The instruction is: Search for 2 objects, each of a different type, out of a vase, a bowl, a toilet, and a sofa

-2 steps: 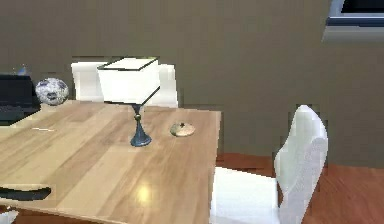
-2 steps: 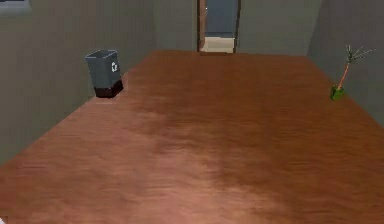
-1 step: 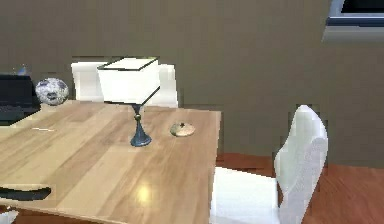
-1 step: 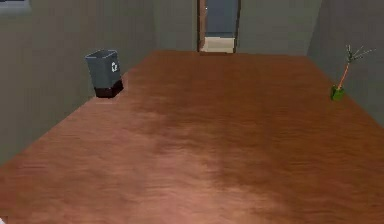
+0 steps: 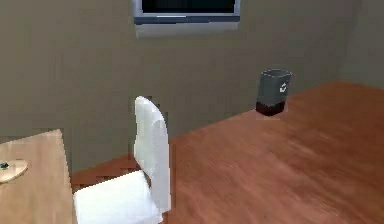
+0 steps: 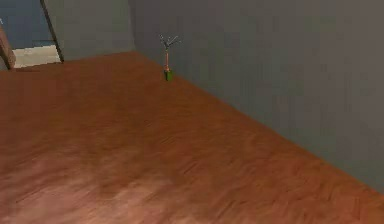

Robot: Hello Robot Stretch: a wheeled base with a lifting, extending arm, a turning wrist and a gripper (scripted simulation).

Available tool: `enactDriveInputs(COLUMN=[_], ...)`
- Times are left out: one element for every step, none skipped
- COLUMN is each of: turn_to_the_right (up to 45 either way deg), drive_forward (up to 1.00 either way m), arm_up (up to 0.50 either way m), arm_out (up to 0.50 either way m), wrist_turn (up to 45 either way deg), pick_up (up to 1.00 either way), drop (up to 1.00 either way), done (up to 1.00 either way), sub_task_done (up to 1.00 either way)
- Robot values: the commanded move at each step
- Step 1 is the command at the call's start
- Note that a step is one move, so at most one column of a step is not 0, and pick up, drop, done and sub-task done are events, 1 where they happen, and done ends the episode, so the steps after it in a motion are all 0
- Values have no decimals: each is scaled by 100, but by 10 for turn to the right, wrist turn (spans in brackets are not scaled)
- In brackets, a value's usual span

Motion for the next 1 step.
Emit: enactDriveInputs(turn_to_the_right=[450], drive_forward=[0], arm_up=[0], arm_out=[0], wrist_turn=[0], pick_up=[0], drop=[0], done=[0], sub_task_done=[0])
